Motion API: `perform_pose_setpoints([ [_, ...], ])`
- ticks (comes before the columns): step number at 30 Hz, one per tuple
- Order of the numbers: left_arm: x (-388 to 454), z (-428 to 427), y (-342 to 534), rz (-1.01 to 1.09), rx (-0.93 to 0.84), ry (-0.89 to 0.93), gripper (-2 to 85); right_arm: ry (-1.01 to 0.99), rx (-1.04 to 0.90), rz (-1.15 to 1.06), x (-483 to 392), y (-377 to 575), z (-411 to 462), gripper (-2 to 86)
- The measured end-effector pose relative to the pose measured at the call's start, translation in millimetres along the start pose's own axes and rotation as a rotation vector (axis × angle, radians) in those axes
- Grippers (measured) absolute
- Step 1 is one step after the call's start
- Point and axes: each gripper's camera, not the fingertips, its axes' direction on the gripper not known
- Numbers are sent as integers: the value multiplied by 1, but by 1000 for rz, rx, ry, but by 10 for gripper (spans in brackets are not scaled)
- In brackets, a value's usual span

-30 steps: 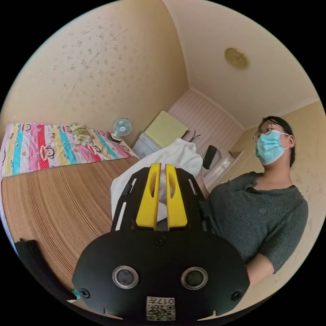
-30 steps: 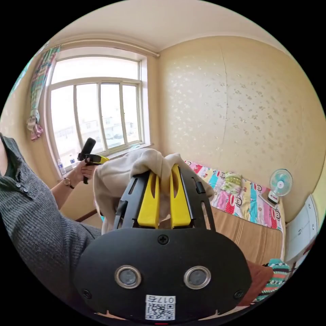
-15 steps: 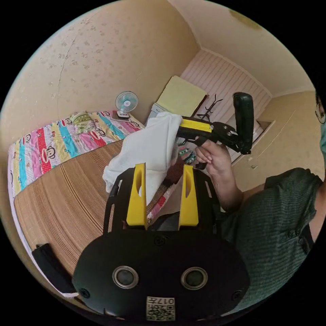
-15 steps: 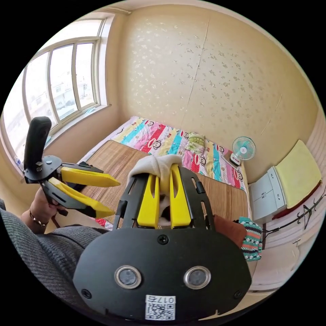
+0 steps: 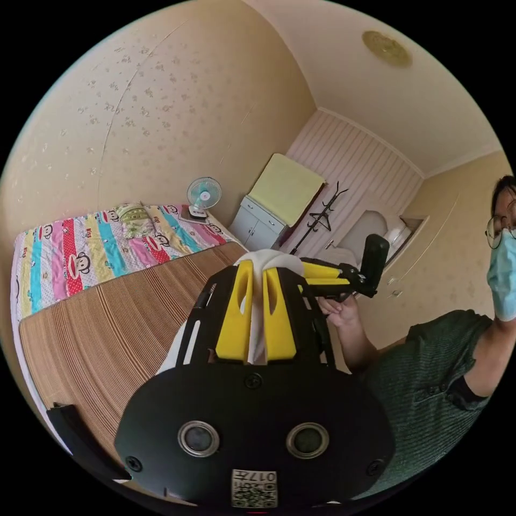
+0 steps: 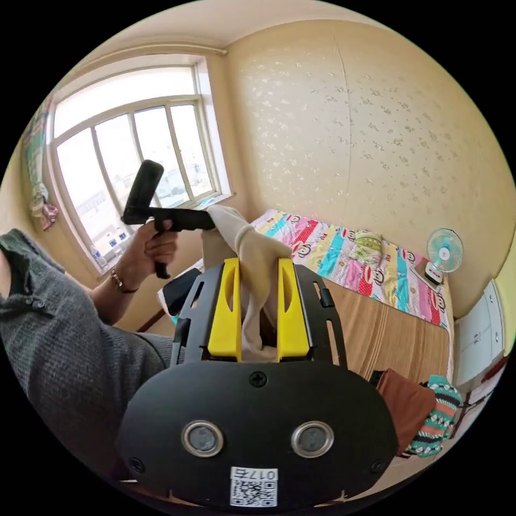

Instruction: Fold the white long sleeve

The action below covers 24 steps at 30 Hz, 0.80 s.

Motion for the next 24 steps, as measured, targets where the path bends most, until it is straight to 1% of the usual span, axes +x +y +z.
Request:
perform_pose_setpoints([
  [1,2,-6,-2,18,13,10,13,-67,52,-8,3,16,-12,99],
  [3,17,-33,-9,116,73,23,12,-130,114,0,10,41,-22,97],
  [5,30,-56,-14,173,107,-9,12,-188,132,45,22,65,-24,97],
  [7,46,-76,-20,238,111,-49,11,-292,153,93,38,94,-16,99],
  [9,61,-102,-26,285,136,-95,11,-245,143,202,52,104,-7,119],
  [10,63,-109,-27,287,144,-102,11,-239,165,230,57,105,-6,130],
  [12,67,-135,-34,278,184,-124,11,-264,174,217,59,95,-4,141],
  [15,67,-160,-41,248,236,-166,14,-365,95,188,56,60,12,143],
  [16,66,-166,-43,238,245,-174,14,-404,47,159,50,43,19,137],
  [17,61,-176,-47,210,256,-190,16,-416,29,136,47,35,20,111],
  [18,53,-187,-51,172,251,-205,17,-390,11,84,39,18,14,58],
  [19,48,-194,-53,154,249,-215,18,-242,16,84,35,1,2,50],
  [21,31,-226,-57,122,240,-288,20,-67,54,113,40,-28,-28,42],
  [22,26,-234,-57,129,240,-325,20,-36,121,153,50,-47,-55,39],
  [23,19,-246,-55,175,242,-436,20,-34,173,174,56,-56,-72,38],
  [24,9,-252,-49,251,215,-528,19,-58,287,199,65,-72,-105,36],
])
